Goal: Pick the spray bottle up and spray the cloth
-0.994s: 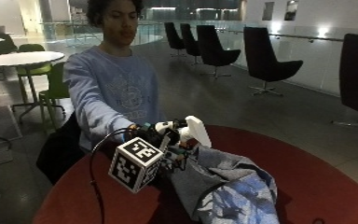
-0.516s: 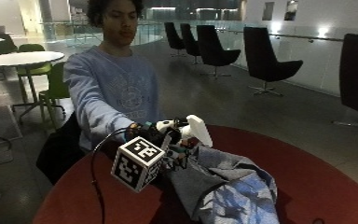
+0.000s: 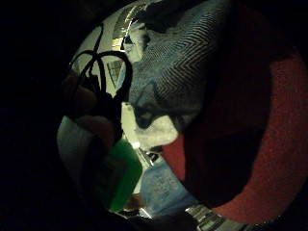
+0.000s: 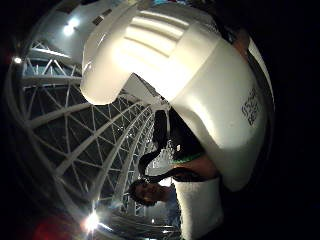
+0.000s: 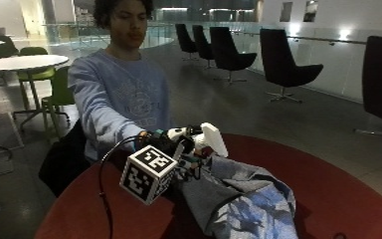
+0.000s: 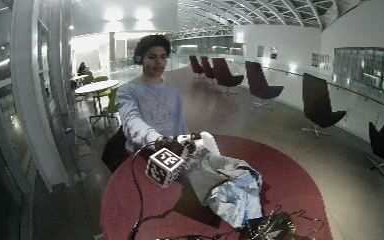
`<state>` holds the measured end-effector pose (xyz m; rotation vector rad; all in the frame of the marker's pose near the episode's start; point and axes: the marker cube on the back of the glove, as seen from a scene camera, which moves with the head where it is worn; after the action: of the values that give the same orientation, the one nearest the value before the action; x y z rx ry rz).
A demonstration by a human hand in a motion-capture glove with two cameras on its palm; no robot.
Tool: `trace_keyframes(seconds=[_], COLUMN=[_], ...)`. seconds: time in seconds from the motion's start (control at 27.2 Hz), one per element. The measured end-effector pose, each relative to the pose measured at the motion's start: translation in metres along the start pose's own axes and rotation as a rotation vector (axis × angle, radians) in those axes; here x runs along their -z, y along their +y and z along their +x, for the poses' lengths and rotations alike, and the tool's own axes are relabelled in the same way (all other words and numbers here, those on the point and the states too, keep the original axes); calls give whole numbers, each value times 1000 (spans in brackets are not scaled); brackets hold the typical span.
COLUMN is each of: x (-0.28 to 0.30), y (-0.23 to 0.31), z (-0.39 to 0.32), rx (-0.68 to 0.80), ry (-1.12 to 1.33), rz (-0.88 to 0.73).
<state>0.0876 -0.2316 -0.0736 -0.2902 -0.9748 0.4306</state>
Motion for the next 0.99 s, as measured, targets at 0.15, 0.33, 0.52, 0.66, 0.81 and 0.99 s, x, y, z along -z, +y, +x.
trace_keyframes(seconds=[0.15, 0.33, 0.52, 0.66, 0.81, 0.99], x=[2, 1, -4, -13, -26, -57], y=[-1, -1, -1, 2, 6, 13], z=[-1, 1, 0, -9, -26, -47], rx=[-5, -13, 7, 73, 184, 329], ry=[1, -1, -17, -9, 34, 20], rz=[0, 2, 17, 38, 83, 79])
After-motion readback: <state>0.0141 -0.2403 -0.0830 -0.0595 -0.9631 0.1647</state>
